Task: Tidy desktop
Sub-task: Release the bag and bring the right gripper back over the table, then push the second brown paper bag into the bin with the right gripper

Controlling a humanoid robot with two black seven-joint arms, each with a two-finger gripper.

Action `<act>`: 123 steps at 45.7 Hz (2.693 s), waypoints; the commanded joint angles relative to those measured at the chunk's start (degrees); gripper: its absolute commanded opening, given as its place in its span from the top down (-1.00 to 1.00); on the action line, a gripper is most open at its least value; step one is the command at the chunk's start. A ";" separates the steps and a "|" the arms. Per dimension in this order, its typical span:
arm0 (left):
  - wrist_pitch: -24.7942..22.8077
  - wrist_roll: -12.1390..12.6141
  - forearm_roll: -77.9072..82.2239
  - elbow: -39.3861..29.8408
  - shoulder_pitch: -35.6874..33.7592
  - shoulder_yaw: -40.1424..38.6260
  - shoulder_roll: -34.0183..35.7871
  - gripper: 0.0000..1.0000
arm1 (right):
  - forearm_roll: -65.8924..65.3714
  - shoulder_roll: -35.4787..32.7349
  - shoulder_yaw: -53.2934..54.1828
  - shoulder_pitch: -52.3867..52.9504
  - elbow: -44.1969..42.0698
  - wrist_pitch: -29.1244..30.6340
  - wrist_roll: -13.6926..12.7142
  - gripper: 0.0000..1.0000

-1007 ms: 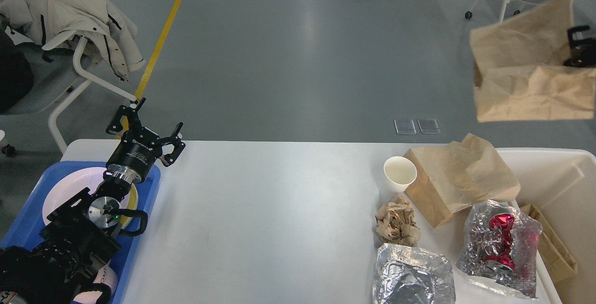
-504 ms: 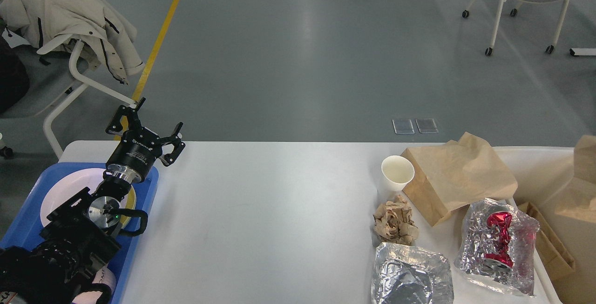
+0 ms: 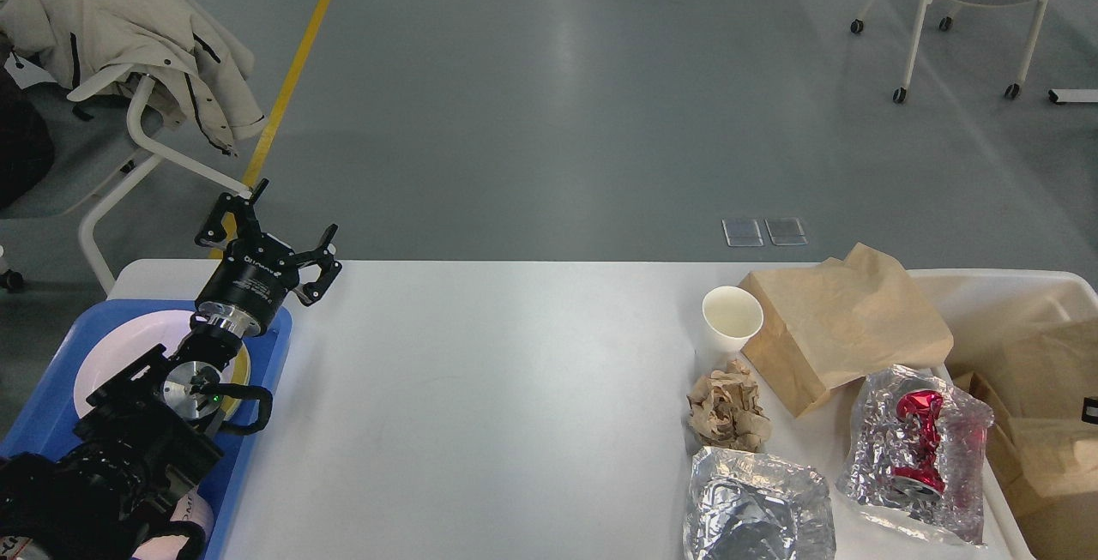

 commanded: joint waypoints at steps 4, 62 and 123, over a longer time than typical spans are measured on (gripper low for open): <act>-0.01 0.01 0.03 0.00 0.01 0.00 0.00 -1.00 | 0.06 -2.84 0.40 10.46 8.05 0.85 0.05 -1.00; -0.01 0.09 0.03 0.00 0.01 0.00 0.00 -1.00 | 0.66 2.40 -4.61 48.13 34.28 30.49 -9.53 -1.00; -0.01 0.09 -0.06 0.00 0.01 0.00 0.00 -1.00 | 18.51 14.37 20.35 13.21 9.65 13.16 -14.36 0.25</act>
